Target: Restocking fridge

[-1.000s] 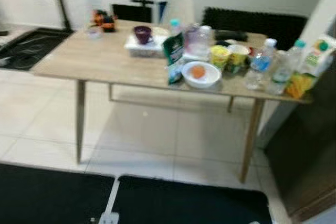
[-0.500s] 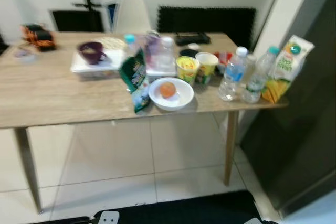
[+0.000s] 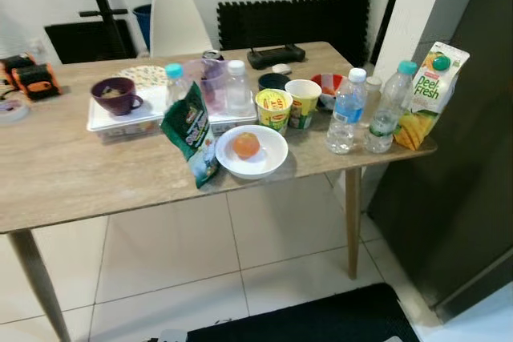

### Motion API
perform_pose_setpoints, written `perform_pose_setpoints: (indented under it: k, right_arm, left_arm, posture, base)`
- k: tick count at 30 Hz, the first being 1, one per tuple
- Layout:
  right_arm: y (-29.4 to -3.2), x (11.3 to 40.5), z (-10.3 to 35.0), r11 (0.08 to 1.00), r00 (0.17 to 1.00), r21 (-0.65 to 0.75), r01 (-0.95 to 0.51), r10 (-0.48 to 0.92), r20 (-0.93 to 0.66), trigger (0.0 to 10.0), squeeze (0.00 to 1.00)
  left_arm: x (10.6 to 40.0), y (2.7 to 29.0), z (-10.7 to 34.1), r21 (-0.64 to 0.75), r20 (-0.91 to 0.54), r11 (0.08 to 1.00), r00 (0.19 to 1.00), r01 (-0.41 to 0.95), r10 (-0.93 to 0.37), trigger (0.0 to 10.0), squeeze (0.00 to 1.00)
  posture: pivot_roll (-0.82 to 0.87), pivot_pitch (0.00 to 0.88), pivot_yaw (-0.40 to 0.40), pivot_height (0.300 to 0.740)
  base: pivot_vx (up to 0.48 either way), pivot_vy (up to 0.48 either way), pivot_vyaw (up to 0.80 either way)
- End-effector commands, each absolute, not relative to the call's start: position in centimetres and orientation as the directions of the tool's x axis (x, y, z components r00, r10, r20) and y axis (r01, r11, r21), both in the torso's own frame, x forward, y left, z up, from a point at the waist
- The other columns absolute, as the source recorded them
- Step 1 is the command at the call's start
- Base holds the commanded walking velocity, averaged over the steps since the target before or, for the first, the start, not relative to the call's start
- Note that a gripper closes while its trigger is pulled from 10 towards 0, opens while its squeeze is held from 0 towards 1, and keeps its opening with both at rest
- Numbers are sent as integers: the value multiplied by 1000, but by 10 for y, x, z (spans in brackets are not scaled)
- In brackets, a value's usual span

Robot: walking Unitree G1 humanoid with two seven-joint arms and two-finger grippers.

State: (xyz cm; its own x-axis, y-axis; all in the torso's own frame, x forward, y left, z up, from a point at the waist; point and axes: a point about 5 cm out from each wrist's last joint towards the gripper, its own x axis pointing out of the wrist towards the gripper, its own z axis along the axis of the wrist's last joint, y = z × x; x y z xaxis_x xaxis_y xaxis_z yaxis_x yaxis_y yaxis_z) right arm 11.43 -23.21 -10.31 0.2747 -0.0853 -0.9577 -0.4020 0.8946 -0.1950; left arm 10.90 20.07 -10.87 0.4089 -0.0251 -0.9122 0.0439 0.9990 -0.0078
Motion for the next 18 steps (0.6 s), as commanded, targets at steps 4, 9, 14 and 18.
perform_pose_setpoints:
  k: [4,9,14,18]
  right_arm:
    - [-233,114,-103,896,276,-193,-399,-83,-958,10000,0]
    - [-234,114,-103,895,274,-193,-402,-84,-958,10000,0]
    - [-235,113,-103,893,273,-195,-406,-85,-958,10000,0]
    - [-236,113,-102,886,271,-199,-418,-88,-959,10000,0]
  left_arm:
    - [103,201,-111,-6,-921,1000,388,29,-16,10000,0]
    - [103,200,-111,-6,-920,999,391,33,-19,10000,0]
    - [102,201,-111,-3,-922,999,387,40,-18,10000,0]
    - [103,201,-110,11,-916,999,401,41,-6,10000,0]
  posture:
    - [-57,9,-29,740]
    - [-59,10,-30,740]
    - [-62,9,-33,740]
    - [-64,9,-39,740]
  base:
    - [0,-377,0]
    - [0,0,0]
    - [0,0,0]
    - [0,0,0]
